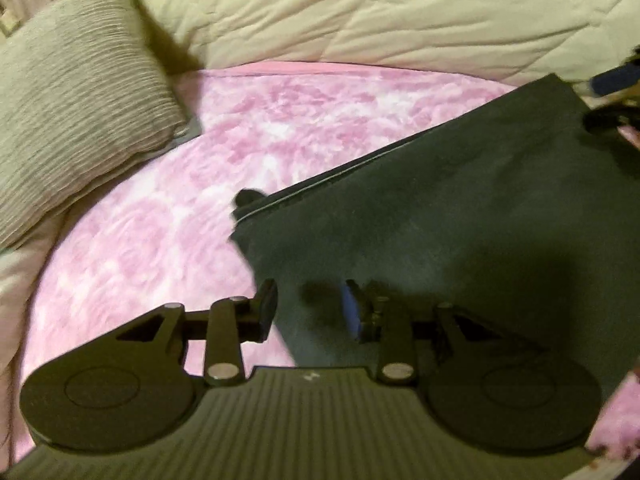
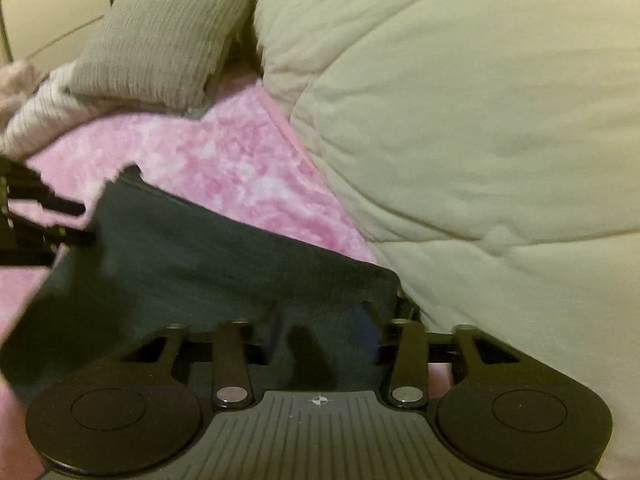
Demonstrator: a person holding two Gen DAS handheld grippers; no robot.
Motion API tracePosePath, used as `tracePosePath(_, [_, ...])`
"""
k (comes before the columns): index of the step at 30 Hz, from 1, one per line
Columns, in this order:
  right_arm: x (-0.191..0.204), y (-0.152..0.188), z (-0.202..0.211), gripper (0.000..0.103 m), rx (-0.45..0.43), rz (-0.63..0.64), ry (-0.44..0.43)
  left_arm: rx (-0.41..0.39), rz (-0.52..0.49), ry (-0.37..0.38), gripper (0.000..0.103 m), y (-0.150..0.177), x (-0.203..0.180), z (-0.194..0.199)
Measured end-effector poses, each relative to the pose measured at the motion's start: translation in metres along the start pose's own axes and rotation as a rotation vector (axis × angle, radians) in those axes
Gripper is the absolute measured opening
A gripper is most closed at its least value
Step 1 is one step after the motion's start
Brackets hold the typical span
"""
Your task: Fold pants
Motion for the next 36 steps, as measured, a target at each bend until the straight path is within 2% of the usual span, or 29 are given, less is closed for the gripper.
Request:
tracePosePath(1, [0.001,0.0,0.014,0.068,-0.004,-0.02,-0.01,0.015,0.027,0.004,0.038,0.002,0.0,0.01])
tracePosePath(2, [0.003,0.0,0.026,0.07,-0.006,-0.036,-0.018,0.029,0.056,0.015,0.045,0.004,0.0,0.02])
tracePosePath(8, [0.018,0.013,0.103,0.071,0.038,-0.164,-0.005,0.042,0.236,0.058,0.079,0.028,-0.004,0.1])
tracePosePath(10, [0.027,0.019,0.127,0.071,0.038,-0.203,0.012,0.028,0.288,0.064,0.088,0.039,-0.006,0.125])
tracePosePath(14, [0.052,0.035,0.178,0.071,0.013,-0.247,0.053,-0.014,0.367,0.071,0.096,0.067,-0.015,0.178])
tracePosePath(21, [0.115,0.08,0.264,0.071,-0.041,-0.25,0.09,-0.061,0.421,0.055,0.101,0.121,-0.033,0.27])
tracePosePath(26, [0.153,0.116,0.308,0.071,-0.063,-0.284,0.118,-0.137,0.491,0.092,0.101,0.16,-0.043,0.324])
tracePosePath(29, [0.173,0.134,0.329,0.071,-0.065,-0.293,0.111,-0.208,0.566,0.046,0.102,0.184,-0.05,0.355])
tracePosePath(32, [0.191,0.149,0.345,0.071,-0.07,-0.283,0.101,-0.242,0.575,0.044,0.102,0.199,-0.057,0.376])
tracePosePath(36, [0.203,0.16,0.361,0.071,-0.078,-0.27,0.103,-0.266,0.536,0.065,0.102,0.208,-0.067,0.397])
Point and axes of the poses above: each gripper's, at about its wrist camera, not at the fingertips, and z roughly against the way its jaws point, x to its left, y to its underside, the point moved 1 cm from there along -z, roughly the way its jaws point, and after that the axes turned 14 degrees about -z, right-handed, at the moved point
